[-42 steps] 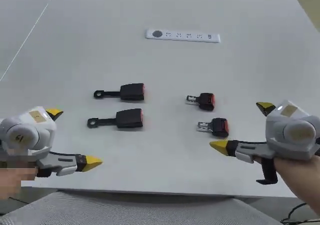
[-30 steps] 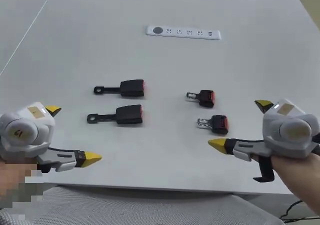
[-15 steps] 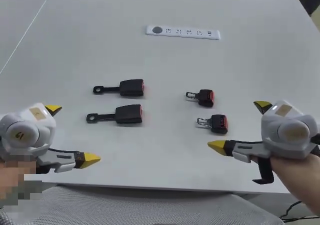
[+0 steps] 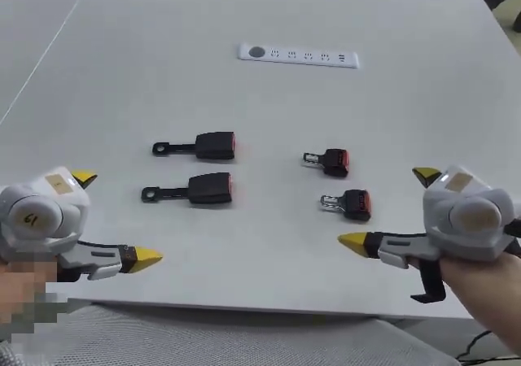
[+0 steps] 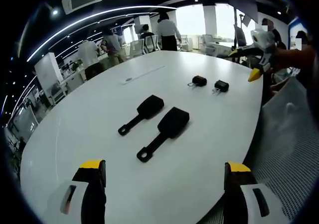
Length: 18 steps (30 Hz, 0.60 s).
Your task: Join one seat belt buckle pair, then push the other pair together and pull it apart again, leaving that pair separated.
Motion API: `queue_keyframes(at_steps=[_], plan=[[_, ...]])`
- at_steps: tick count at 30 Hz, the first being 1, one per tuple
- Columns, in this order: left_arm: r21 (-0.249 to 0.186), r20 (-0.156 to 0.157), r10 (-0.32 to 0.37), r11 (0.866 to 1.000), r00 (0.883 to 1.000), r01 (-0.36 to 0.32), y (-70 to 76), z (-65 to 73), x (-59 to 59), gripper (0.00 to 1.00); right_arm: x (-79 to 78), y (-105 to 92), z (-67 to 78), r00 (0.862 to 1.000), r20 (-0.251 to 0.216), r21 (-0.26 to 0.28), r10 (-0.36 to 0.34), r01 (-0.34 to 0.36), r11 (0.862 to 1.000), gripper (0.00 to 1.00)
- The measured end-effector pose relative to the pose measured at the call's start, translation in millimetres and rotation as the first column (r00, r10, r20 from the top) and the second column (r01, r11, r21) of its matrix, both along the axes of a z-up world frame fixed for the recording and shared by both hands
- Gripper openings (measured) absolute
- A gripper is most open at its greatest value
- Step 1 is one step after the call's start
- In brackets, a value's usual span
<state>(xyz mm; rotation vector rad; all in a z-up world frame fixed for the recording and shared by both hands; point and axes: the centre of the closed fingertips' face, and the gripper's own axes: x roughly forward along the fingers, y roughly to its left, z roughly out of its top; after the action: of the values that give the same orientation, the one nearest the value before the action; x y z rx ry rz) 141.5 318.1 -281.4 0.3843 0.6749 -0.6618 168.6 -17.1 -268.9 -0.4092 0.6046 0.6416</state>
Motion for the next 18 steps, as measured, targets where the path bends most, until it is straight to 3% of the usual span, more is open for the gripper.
queue_keyframes(at_steps=[7,12,15,18], plan=[[0.003,-0.001,0.023,1.0,1.0,-0.023,5.0,0.6,2.6,1.0,3.7,4.2,7.4,1.0,-0.015,0.017,0.013,-0.013,1.0,0.97],[0.008,-0.006,0.023,1.0,1.0,-0.023,6.2,0.2,2.2,1.0,3.7,4.5,6.2,0.999,-0.013,-0.025,0.049,-0.05,0.998,0.95],[0.009,-0.007,0.025,1.0,1.0,-0.024,6.6,0.3,2.0,1.0,3.3,8.1,7.5,0.999,-0.022,0.003,0.048,-0.048,0.999,0.96],[0.01,-0.007,0.026,1.0,1.0,-0.026,6.9,0.1,2.0,1.0,2.4,9.9,8.3,0.999,-0.017,-0.001,0.051,-0.051,0.999,0.97]])
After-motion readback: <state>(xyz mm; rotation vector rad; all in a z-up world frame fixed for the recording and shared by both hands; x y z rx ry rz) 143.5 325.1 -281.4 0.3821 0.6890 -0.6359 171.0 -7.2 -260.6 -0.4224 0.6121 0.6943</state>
